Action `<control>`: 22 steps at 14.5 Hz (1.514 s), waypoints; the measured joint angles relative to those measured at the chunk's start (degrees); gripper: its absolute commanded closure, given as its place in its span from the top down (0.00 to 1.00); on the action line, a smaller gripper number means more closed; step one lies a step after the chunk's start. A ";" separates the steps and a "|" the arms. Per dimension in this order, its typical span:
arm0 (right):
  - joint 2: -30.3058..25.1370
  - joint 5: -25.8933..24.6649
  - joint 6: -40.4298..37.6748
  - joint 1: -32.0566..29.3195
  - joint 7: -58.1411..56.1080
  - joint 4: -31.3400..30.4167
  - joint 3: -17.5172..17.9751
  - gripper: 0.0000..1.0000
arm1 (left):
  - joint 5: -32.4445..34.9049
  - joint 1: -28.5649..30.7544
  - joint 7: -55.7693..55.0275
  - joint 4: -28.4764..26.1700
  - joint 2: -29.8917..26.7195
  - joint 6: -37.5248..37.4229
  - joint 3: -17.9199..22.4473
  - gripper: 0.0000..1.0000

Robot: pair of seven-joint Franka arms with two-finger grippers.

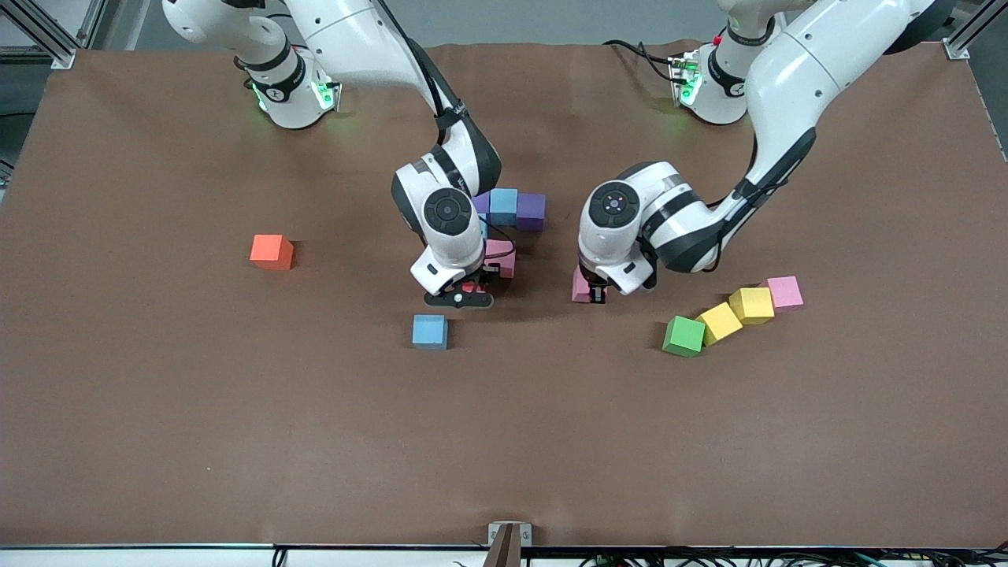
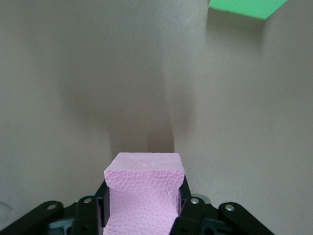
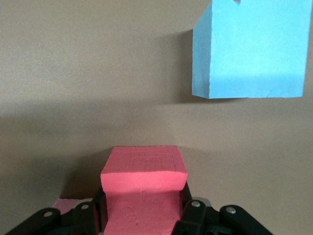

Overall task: Arrange 11 blocks into digit 3
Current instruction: 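Carry pink centrally with the left gripper while the right gripper places red, then grasp the blue cube with the right gripper while the left gripper places pink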

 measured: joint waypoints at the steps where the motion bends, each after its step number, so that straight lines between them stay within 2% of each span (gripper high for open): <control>1: 0.00 0.00 0.00 0.00 0.01 -0.01 0.00 0.06 | 0.06 -0.40 -0.20 -0.01 0.00 0.00 0.00 0.44; 5: -0.01 0.00 -0.02 0.00 0.01 -0.03 -0.01 0.12 | 0.08 -1.41 -1.23 -0.04 0.03 0.12 0.04 0.44; 6: -0.02 0.00 -0.07 -0.01 0.01 -0.05 -0.03 0.21 | 0.08 -1.80 -1.49 -0.04 0.05 0.15 0.05 0.44; 7: -0.03 0.00 -0.10 -0.01 0.01 -0.06 -0.04 0.71 | 0.08 -2.30 -1.89 -0.05 0.08 0.16 0.07 0.44; 8: -0.04 0.00 -0.16 -0.02 0.02 -0.07 -0.07 0.98 | 0.08 -2.80 -2.30 -0.05 0.10 0.16 0.12 0.44; 9: -0.03 0.00 -0.31 -0.03 0.02 -0.15 -0.11 1.00 | 0.08 -3.29 -2.53 -0.06 0.15 0.16 0.19 0.44; 17: -0.45 0.00 -0.48 -0.19 0.02 -0.25 -0.37 1.00 | 0.08 -4.66 -3.45 -0.08 0.51 0.20 0.71 0.44; 22: -6.49 0.00 -6.31 -2.70 0.06 0.65 -1.54 1.00 | 0.08 -6.12 -3.57 -0.05 1.01 0.43 0.72 0.45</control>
